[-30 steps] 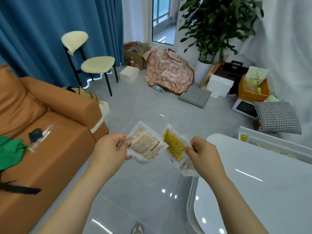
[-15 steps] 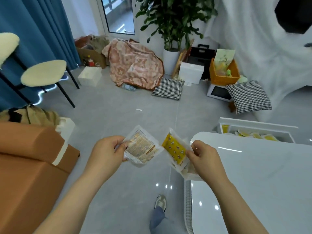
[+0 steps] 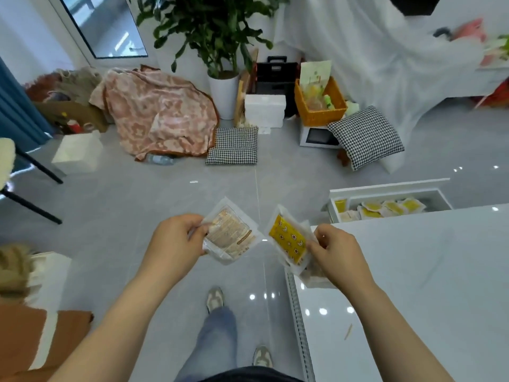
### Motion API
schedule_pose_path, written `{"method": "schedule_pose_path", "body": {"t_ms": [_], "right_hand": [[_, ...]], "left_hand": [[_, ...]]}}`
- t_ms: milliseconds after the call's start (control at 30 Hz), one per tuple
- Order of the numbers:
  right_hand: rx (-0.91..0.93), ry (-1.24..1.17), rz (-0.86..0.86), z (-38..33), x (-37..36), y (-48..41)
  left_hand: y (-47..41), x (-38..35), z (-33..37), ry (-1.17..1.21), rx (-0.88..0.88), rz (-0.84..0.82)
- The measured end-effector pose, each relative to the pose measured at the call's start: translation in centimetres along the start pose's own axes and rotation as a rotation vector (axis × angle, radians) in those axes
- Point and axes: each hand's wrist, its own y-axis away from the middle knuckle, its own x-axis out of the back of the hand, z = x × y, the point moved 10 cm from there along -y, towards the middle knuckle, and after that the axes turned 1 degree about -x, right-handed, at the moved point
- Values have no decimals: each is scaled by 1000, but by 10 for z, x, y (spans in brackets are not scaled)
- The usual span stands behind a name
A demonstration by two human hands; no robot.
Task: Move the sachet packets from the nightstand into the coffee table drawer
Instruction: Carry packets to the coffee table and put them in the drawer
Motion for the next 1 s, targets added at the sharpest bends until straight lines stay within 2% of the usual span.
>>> {"method": "schedule_pose_path", "body": {"t_ms": [267,467,700,1000], "right_hand": [[-161,-34,64,1,-6,-98],[-320,-80,160,-5,5,-158],[-505,-155,245,32,28,-210],[-663,-240,337,98,68,-278]], "left_hand": [[-149,-19,30,-64,-129,-160],[-247,-34,87,-207,-262,-296],[-336,-106,149,-291,-401,-477],[-412,-196,242,-326,-527,-623]]}}
